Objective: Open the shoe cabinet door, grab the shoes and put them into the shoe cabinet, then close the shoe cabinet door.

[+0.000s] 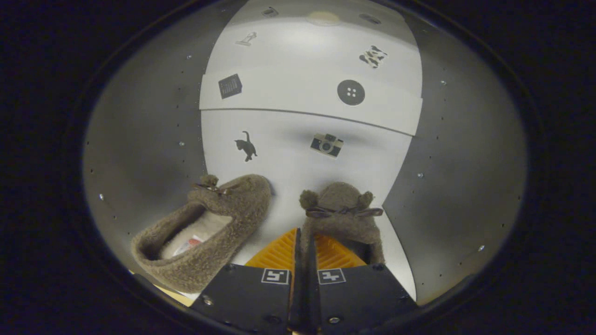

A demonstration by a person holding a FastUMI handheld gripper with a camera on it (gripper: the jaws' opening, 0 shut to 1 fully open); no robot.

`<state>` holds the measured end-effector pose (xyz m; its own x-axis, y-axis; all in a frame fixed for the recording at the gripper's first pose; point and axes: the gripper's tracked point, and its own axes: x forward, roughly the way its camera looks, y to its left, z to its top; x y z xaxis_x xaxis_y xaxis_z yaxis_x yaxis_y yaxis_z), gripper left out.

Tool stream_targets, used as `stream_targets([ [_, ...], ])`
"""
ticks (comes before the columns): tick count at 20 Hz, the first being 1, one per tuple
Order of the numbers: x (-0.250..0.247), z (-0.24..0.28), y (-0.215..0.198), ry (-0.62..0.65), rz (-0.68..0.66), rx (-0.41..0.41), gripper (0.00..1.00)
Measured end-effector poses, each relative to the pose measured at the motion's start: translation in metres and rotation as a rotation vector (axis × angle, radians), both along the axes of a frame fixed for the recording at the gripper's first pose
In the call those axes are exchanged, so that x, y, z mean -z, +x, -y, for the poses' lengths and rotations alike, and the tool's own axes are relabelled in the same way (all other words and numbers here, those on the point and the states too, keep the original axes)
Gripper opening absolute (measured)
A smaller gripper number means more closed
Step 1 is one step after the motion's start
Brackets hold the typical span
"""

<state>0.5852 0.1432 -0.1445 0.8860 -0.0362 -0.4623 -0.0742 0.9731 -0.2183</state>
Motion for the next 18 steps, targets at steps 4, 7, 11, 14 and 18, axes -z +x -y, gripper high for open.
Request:
stream_targets([
  [4, -0.001, 0.001, 0.001, -0.007, 0.007, -0.007, 0.09],
  [7, -0.011, 0.005, -0.001, -0.05, 0.032, -0.008, 0.17],
  [11, -0.022, 0.011, -0.011, -0.102, 0.051, -0.009, 0.32],
  [14, -0.032, 0.015, -0.021, -0.083, 0.066, -0.013, 0.36],
  [18, -0.053, 0.023, -0.035, -0.082, 0.136, 0.013, 0.59],
])
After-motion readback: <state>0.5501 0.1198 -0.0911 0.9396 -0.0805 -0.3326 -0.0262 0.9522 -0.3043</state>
